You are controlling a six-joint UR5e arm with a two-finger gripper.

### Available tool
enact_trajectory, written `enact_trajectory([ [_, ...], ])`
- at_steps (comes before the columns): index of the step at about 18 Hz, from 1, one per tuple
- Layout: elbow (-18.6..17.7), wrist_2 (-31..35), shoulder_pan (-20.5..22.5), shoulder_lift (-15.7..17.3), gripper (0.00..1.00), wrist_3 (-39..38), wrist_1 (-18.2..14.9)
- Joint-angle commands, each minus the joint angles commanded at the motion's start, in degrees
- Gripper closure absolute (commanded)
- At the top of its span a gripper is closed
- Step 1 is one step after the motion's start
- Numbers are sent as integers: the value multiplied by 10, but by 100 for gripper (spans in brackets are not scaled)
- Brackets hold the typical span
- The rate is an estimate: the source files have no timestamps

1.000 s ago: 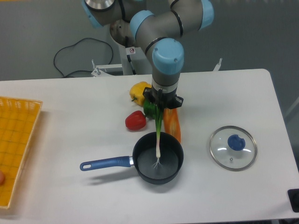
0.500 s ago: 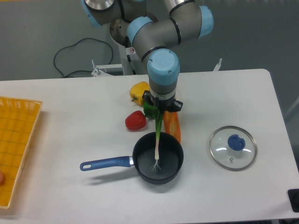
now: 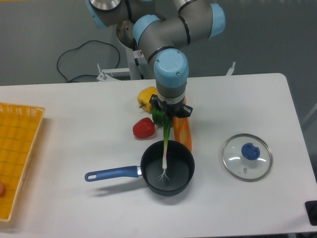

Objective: Pick up the green onion
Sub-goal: 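Hold the green onion with its root end inside the saucepan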

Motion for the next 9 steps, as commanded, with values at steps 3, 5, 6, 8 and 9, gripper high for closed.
enact_trajectory([
  [3,4,-2,0,0,92,3,0],
  [5,4,-2,0,-1,92,4,0],
  [6,4,-2,0,-1,92,4,0],
  [8,4,-1,2,-1,92,5,0],
  [9,5,-1,2,-1,92,5,0],
])
